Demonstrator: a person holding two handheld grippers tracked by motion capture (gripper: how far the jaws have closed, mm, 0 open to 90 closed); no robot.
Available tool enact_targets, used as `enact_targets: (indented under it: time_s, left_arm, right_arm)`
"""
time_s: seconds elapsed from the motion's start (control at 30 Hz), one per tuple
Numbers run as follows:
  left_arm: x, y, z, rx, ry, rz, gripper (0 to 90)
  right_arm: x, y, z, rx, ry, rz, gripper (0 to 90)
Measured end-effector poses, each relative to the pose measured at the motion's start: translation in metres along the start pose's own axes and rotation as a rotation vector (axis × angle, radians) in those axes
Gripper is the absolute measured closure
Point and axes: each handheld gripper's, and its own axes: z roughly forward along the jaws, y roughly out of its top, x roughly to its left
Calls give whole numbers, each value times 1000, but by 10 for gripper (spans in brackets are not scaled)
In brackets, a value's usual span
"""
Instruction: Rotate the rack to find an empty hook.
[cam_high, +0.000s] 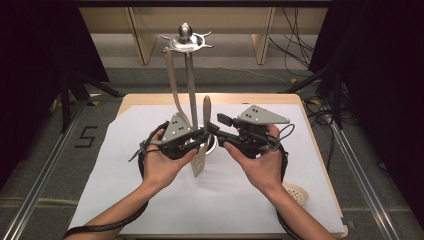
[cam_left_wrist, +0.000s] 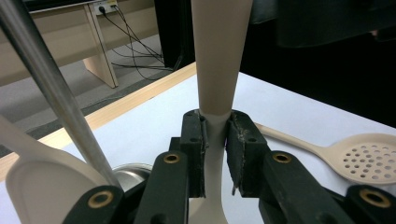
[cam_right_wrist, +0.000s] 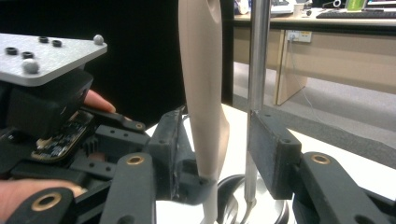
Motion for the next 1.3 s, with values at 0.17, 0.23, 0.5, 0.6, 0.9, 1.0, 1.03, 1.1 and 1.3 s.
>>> enact_targets:
  time_s: [0.17, 0.23, 0.5, 0.6, 0.9, 1.0, 1.03, 1.1, 1.3]
  left_arm:
    - [-4, 0, 5, 7, 3, 17, 763]
    - [-6, 1, 6, 11, 5, 21, 763]
    - [-11, 1, 10, 18, 3, 35, 763]
    - [-11, 1, 11, 21, -3, 45, 762]
    - [-14, 3, 12, 18, -7, 43, 761]
    - [-12, 4, 12, 16, -25, 61, 757]
    - [-12, 4, 12, 12, -37, 60, 754]
    - [-9, 5, 11, 1, -82, 62, 727]
    - [-3, 4, 1, -47, -257, 65, 509]
  right_arm:
    - [1, 1, 5, -7, -4, 2, 563]
    - [3, 3, 6, -6, -23, 4, 564]
    - [4, 5, 10, -10, -37, -4, 622]
    - [3, 6, 9, -22, -50, -11, 672]
    - [1, 8, 4, -18, -55, -14, 725]
    - [0, 8, 3, -28, -56, -44, 726]
    - [-1, 9, 3, -27, -48, -46, 727]
    - [-3, 9, 1, -23, -24, -52, 728]
    - [-19, 7, -5, 40, 164, -77, 730]
